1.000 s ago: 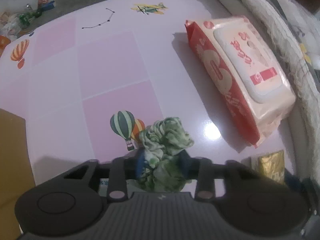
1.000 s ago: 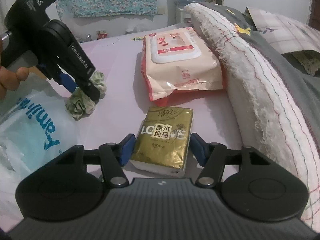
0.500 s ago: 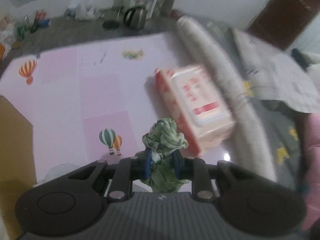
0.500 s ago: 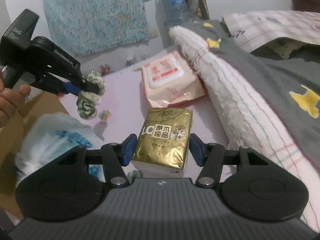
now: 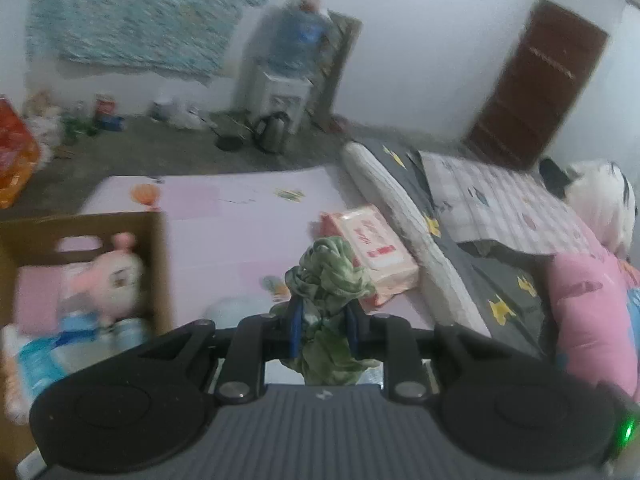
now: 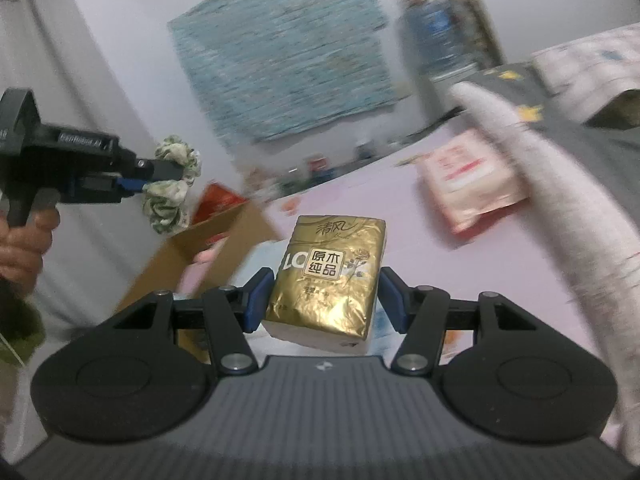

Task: Organize soft objects
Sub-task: 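Carry the green scrunchie into the box and open the left gripper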

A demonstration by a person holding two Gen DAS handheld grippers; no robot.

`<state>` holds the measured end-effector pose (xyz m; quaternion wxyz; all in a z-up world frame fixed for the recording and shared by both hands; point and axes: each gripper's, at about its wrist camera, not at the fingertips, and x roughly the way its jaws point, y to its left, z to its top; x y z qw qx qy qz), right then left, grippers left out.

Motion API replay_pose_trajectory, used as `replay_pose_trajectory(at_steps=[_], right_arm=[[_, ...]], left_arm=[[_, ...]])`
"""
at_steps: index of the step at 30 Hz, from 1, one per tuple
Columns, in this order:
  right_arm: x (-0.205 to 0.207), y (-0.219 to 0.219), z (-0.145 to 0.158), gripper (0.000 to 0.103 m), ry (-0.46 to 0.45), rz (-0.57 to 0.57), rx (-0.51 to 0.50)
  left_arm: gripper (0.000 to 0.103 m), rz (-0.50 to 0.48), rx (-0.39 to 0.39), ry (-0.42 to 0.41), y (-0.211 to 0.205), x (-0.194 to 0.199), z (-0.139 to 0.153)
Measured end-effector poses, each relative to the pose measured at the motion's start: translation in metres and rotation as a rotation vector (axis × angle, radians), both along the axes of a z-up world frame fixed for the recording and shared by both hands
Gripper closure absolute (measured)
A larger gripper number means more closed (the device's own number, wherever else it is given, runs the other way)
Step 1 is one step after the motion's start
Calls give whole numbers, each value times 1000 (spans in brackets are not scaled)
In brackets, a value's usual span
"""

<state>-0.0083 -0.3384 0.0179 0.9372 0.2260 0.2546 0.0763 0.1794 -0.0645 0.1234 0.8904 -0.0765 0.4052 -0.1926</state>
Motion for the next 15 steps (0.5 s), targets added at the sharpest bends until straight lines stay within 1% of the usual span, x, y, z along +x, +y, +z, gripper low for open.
replay_pose_trajectory(at_steps=[4, 7, 11, 15], right_arm=[[3, 35, 8, 47, -1, 106, 6], [11, 62, 13, 47, 6, 192, 24], [28, 102, 21, 47, 34, 304, 40], [46, 142, 30, 47, 63, 374, -1]], left_arm=[[80, 85, -3, -32, 48, -45, 0], [80, 169, 7, -35, 83, -70, -8], [80, 258, -11, 18, 123, -88, -35], [80, 301, -13, 92, 152, -91, -71]])
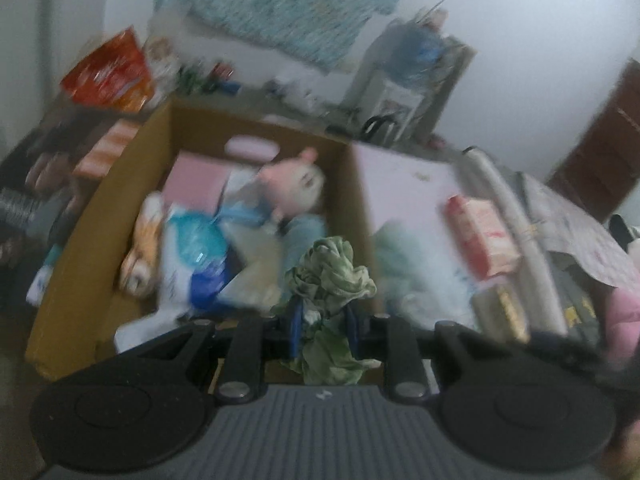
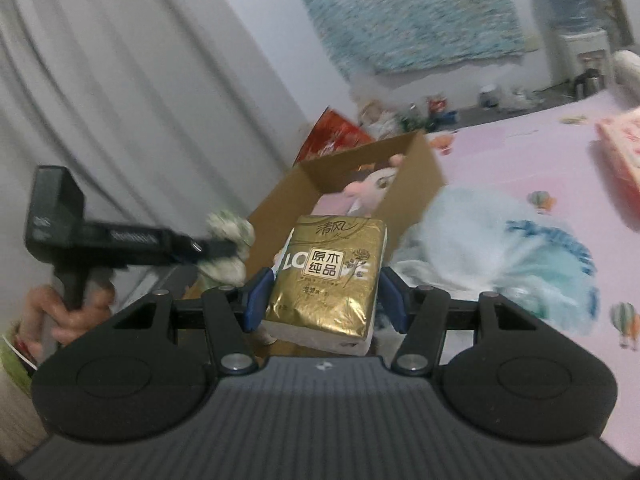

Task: Organize soft objects
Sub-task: 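Carry the green scrunchie into the box and open the left gripper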

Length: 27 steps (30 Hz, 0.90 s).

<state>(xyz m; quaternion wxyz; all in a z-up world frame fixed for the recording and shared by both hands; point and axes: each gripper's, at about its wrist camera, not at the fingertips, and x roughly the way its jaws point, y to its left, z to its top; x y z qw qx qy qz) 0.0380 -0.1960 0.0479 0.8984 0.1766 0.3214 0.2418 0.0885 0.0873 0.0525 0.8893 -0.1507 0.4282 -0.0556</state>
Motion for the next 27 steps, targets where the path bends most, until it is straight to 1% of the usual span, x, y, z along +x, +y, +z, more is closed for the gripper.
replay_pose_trajectory(at_steps=[4, 7, 9, 11, 13, 15, 17, 19, 21, 23, 27], right_arm=[[20, 34, 5, 46, 35, 65, -46], [32, 61, 9, 46, 53, 106, -107], [40, 74, 8, 46, 66, 130, -144], [47, 88, 8, 46, 74, 150, -170], [53, 99, 7, 46, 83, 163, -198], [57, 103, 5, 46, 94, 172, -215], [63, 110, 1, 46, 104, 180, -236], [67, 115, -3, 46, 113, 190, -264], [70, 121, -6, 46, 118, 208, -296], [72, 123, -10, 45, 123, 222, -319], [80, 130, -19, 45, 120, 243, -360]], left_arm=[[80, 5, 4, 92, 16, 8, -38], [79, -9, 8, 148, 24, 12, -60], [78, -21, 16, 172, 25, 15, -70], [73, -35, 38, 172, 25, 16, -78], [70, -41, 67, 178, 23, 16, -82], [68, -39, 75, 188, 24, 18, -86], [62, -31, 86, 202, 26, 21, -90], [60, -22, 92, 206, 28, 22, -92], [58, -11, 82, 199, 32, 21, -92], [55, -5, 44, 197, 39, 19, -91], [55, 12, 9, 187, 45, 15, -89]])
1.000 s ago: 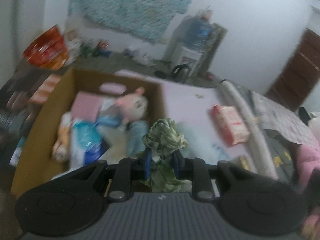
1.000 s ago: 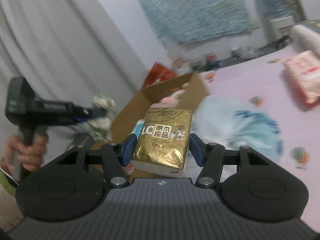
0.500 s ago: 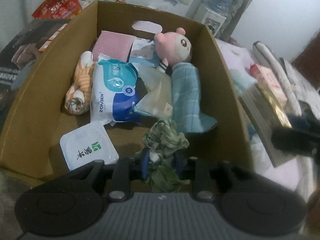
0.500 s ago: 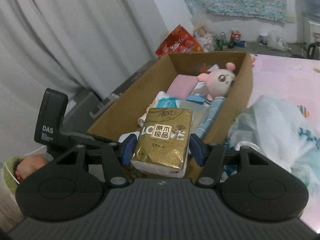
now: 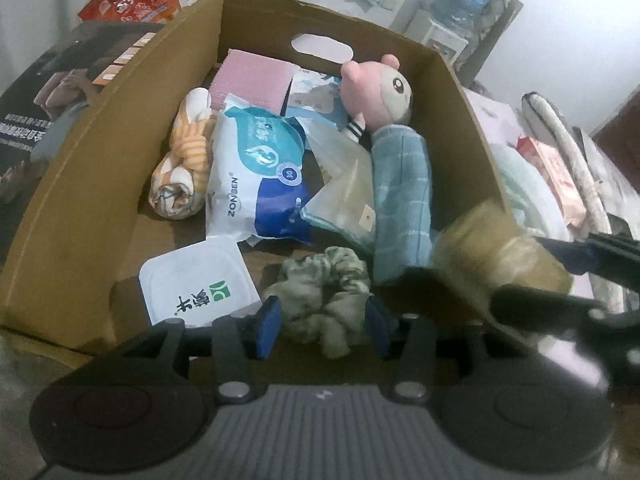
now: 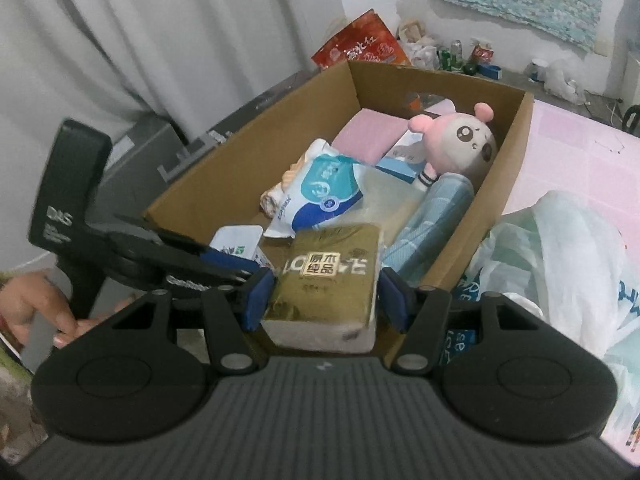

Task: Organize soft objects
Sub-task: 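Carry the green scrunchie into the box and open the left gripper, then lower the gold tissue pack into the box and open the right gripper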

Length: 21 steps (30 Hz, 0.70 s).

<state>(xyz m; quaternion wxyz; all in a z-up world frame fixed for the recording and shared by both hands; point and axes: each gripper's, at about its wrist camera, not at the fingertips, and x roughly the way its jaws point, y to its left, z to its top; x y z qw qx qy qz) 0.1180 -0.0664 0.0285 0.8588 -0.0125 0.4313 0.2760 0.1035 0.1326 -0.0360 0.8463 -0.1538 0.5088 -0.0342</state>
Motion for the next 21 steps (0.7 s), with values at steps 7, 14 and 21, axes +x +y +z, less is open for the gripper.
replay_pose_trajectory(at_steps=[7, 14, 21], right_arm=[[7, 1, -1, 46, -23, 23, -40], [3, -9, 7, 47, -42, 1, -17], [-21, -39, 20, 48, -83, -68, 87]], left_arm=[[40, 46, -63, -75, 10, -13, 14], [34, 67, -94, -116, 13, -21, 18], [32, 27, -69, -164, 0, -28, 22]])
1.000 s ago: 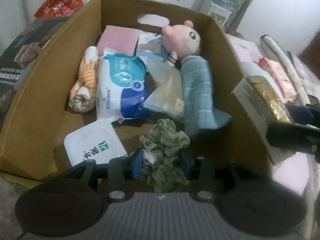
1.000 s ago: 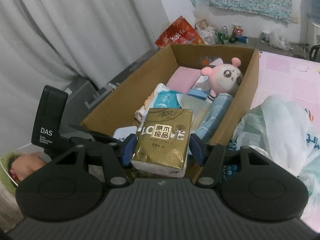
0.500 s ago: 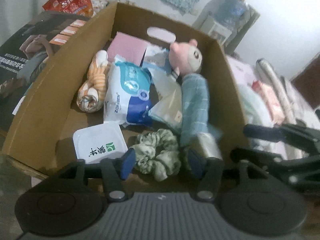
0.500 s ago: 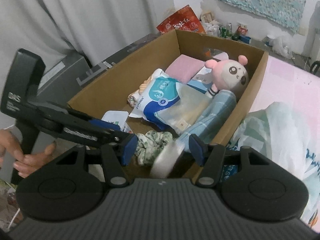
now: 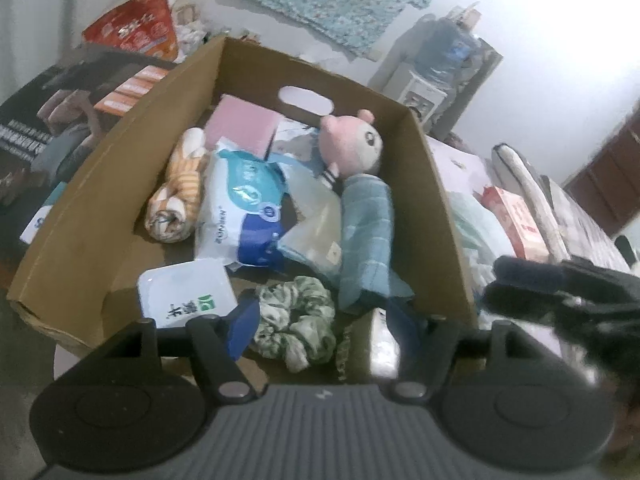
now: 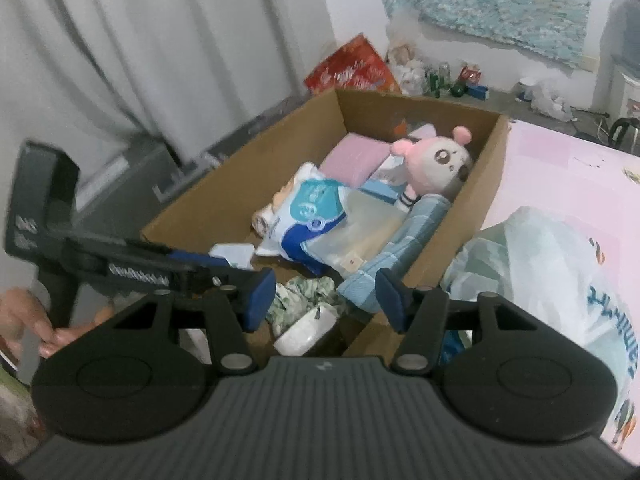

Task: Organize soft objects
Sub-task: 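Lower the gold tissue pack into the box and open the right gripper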

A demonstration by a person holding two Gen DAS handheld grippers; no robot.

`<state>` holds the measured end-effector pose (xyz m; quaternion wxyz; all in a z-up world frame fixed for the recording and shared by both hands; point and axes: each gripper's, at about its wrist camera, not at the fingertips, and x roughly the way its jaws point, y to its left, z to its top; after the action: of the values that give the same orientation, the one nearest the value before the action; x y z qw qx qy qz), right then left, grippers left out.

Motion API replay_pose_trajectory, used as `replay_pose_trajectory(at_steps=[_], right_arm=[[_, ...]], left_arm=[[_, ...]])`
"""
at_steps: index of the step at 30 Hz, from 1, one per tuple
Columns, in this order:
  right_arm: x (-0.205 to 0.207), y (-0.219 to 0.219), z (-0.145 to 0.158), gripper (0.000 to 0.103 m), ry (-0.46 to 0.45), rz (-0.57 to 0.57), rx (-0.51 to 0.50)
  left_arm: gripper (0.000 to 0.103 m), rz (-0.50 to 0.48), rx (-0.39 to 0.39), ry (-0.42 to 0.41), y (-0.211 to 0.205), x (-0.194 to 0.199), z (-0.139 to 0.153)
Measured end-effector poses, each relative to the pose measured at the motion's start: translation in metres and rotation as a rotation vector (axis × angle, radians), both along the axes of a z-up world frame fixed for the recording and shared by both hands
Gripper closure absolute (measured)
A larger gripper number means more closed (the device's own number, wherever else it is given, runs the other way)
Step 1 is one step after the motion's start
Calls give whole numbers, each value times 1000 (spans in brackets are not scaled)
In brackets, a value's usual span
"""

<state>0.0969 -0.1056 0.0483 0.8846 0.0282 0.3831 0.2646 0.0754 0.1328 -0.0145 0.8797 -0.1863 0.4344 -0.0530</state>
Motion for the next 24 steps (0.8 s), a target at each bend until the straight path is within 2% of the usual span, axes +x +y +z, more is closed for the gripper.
replay_pose_trajectory(at_steps=[2, 7, 9, 10, 17, 24], right_arm=[[-13, -14, 4, 48, -15, -36, 43], [-48, -53, 9, 48, -36, -133, 108], [-61, -69, 9, 48, -43, -175, 126], [-68, -77, 9, 48, -46, -197, 135], [-99, -123, -3, 47, -40, -315, 191], [-107, -146, -14, 47, -23, -362, 241]], left_arm=[[33, -29, 43, -11, -11, -1, 0], [39, -112, 228, 17, -44, 10, -13], [40, -144, 250, 49, -52, 17, -21], [36, -154, 243, 53, -53, 18, -23], [37, -217, 151, 116, -65, 35, -31], [35, -196, 121, 182, -65, 48, -44]])
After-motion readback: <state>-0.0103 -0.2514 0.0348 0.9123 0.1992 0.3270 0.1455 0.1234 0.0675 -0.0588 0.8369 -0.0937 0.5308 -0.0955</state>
